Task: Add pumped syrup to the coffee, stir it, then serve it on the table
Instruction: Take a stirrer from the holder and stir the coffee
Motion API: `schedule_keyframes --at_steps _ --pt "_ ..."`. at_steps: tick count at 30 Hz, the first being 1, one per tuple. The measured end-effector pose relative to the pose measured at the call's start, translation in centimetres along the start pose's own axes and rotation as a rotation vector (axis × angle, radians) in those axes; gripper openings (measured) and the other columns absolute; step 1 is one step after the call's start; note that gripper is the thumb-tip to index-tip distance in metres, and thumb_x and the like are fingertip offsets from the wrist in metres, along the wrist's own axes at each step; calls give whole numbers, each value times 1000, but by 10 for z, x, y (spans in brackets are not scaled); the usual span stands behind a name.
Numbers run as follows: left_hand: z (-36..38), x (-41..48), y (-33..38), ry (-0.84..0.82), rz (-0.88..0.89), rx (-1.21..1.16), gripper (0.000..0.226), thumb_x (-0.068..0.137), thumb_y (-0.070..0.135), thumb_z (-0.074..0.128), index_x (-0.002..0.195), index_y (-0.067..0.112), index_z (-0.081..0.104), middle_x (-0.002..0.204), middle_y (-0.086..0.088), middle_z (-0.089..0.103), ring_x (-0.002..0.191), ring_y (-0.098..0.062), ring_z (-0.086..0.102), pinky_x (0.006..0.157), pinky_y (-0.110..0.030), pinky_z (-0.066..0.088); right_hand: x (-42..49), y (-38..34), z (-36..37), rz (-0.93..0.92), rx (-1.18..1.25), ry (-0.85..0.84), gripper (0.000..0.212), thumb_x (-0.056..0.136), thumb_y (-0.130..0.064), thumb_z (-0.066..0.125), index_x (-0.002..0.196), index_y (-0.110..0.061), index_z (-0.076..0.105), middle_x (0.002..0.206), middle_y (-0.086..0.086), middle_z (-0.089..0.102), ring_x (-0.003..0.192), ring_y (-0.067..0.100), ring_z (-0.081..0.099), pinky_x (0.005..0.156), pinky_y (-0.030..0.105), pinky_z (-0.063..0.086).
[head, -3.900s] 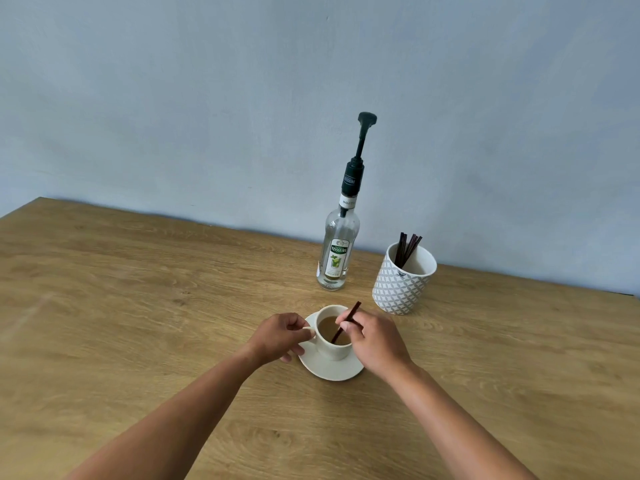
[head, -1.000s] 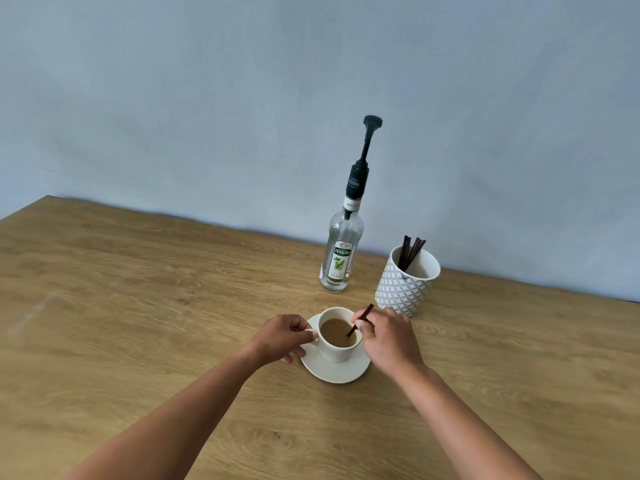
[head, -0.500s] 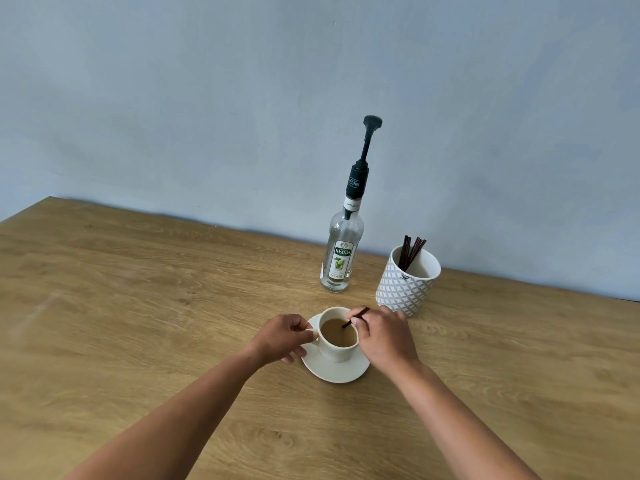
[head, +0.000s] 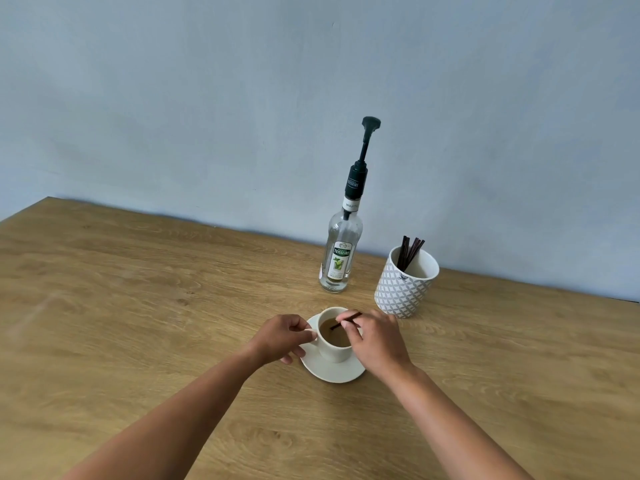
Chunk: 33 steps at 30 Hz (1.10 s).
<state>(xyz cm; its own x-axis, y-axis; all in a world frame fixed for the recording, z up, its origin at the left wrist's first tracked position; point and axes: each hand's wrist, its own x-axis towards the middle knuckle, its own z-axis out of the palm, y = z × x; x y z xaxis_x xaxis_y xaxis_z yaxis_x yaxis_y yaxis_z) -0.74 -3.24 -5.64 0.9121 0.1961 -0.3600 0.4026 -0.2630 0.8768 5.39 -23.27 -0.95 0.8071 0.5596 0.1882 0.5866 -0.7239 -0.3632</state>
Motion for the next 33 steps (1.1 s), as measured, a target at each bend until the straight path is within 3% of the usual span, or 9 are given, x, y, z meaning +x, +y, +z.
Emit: schedule_keyframes --at_steps 6,15,23,27,33 --pt "0 0 1 0 4 -2 13 86 30 72 90 17 69 84 1 75 71 -12 75 59 -32 58 -5 9 -7 15 -58 44 19 95 -26 52 104 -34 67 97 -14 73 95 16 60 83 35 35" --pt "0 -1 1 3 3 0 15 86 30 72 92 16 70 87 -3 76 73 -14 76 57 -29 58 -5 -3 2 -1 110 33 15 92 -26 57 98 -33 69 99 -12 73 99 14 60 92 33 32" --pt "-1 -4 2 -3 4 0 12 88 29 71 90 17 69 85 0 75 72 -12 75 58 -30 57 2 2 -3 30 -29 15 21 95 -27 50 106 -34 68 103 -14 73 100 14 60 89 35 35" --pt "0 -3 1 1 6 1 14 87 28 71 92 15 69 86 -3 75 73 -14 76 61 -33 58 -2 6 -7 19 -5 27 18 94 -25 50 99 -31 66 96 -12 72 95 14 61 86 34 35" --pt "-1 -2 1 4 7 14 16 87 30 71 94 15 71 93 -8 77 78 -18 77 63 -34 60 -4 -3 0 -22 98 8 16 92 -32 56 98 -33 71 100 -12 74 97 9 63 94 32 36"
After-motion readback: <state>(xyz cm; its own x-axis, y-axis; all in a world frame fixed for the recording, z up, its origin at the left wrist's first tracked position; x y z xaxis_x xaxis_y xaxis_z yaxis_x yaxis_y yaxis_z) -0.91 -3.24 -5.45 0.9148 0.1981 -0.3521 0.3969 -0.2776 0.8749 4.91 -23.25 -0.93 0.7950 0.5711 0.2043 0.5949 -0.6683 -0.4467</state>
